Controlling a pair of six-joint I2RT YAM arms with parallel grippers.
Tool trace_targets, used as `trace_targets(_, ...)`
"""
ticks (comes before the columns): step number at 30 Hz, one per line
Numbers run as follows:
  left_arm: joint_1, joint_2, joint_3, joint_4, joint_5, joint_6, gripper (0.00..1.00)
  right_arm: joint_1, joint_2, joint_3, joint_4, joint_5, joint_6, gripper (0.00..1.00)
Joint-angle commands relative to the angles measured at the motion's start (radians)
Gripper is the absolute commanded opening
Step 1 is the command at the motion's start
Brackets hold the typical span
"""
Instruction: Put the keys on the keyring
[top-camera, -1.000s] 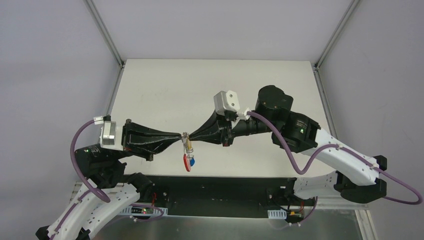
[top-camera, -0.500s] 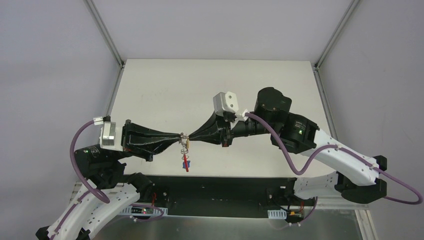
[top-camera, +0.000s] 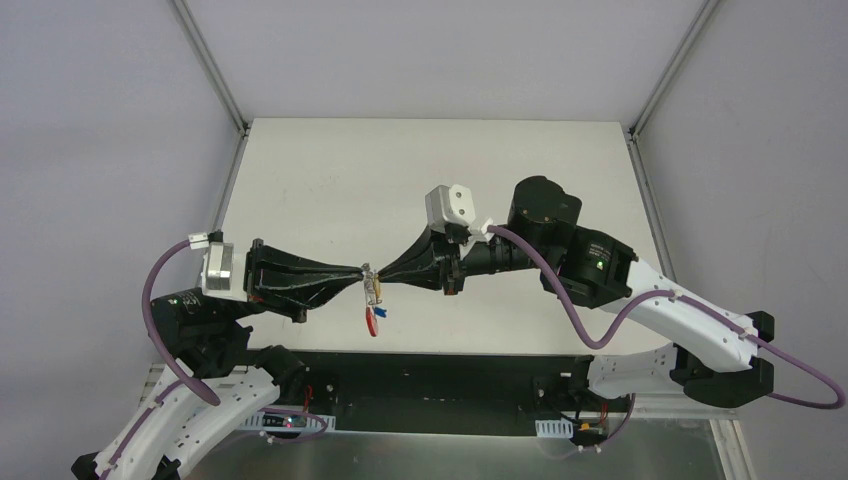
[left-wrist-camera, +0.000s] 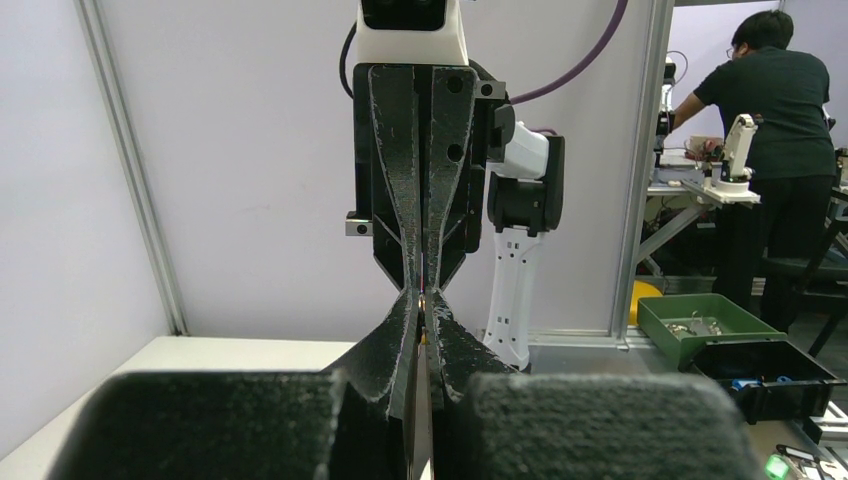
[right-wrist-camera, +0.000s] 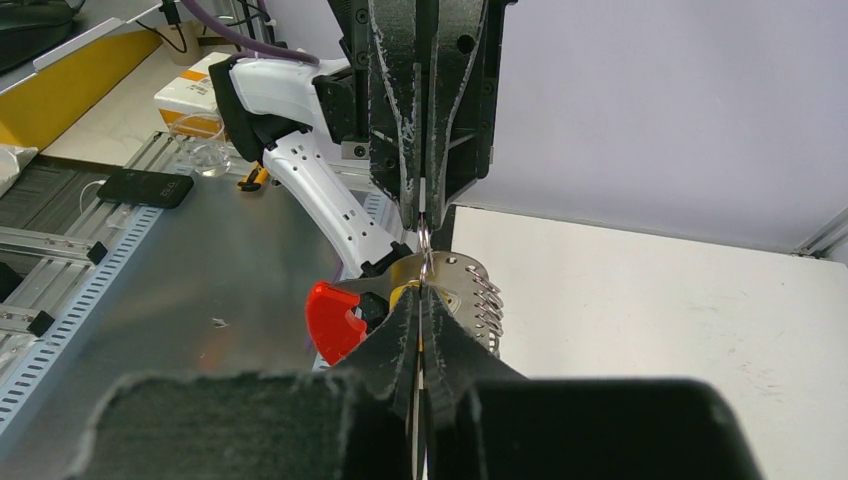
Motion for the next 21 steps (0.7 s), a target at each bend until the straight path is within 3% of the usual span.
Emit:
trace_targets(1, -0.004, -0.007, 0.018, 0.062, -0.034, 0.005, 0.00, 0.004, -0.030, -0.009, 0.008, 0.003, 0.017, 0.00)
trace_targets(14, -0.005, 0.001, 0.026, 0.058, -0.032, 0.006, 0.00, 0.004, -0.012, 0.013, -0.067, 0.009, 0.013, 0.10)
trace_targets(21, -0.005, 0.005, 0.028, 0.058, -0.031, 0.006, 0.00, 0.004, -0.050, -0.016, 0.001, 0.038, 0.034, 0.37)
